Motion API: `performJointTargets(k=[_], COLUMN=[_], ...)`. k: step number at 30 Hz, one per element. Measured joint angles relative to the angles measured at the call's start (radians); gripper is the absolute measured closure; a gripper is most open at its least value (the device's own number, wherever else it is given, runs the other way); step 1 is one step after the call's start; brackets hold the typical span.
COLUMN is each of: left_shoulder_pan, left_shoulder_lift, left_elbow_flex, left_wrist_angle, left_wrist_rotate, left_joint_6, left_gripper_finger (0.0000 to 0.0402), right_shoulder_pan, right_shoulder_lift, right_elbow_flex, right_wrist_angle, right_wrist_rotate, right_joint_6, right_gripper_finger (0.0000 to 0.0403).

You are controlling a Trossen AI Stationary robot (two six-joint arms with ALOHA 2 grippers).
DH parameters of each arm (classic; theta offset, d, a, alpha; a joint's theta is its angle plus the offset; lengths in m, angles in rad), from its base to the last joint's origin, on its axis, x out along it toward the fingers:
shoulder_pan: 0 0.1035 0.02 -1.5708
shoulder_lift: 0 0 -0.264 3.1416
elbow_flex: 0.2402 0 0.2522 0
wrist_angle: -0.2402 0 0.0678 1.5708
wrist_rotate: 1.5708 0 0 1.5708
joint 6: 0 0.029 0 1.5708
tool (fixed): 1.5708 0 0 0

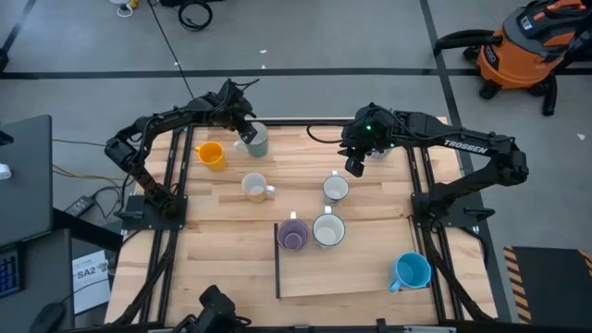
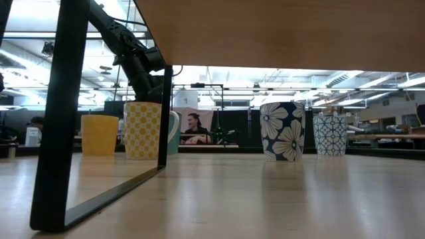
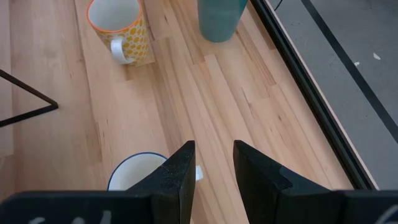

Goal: Place coffee mugs
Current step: Put the green blue mug on the shelf

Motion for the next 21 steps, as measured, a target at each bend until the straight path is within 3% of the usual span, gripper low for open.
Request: performJointTargets(k=[10,18,21], left_shoulder_pan=[0.0,0.0,0.0], left_shoulder_lift=[0.0,0.0,0.0], left_elbow_flex=[0.0,0.0,0.0], left_wrist_angle=[0.0,0.001,0.0], left_wrist_rotate=[-0.042,-0.046,-0.044], left_joint_6=[0.0,0.0,-0.002], left_gripper_finger=[0.0269,0.0355,0.0369], right_shoulder_pan=[0.0,0.0,0.0], right_shoulder_lift=[0.0,0.0,0.0], right_elbow_flex=[0.0,0.0,0.0], right_wrist_angle=[0.0,0.0,0.0], right_wrist_rotate=[0.0,0.0,0.0], right_joint_6=[0.0,0.0,0.0], right_gripper_finger=[0.0288,0.0288,0.0288])
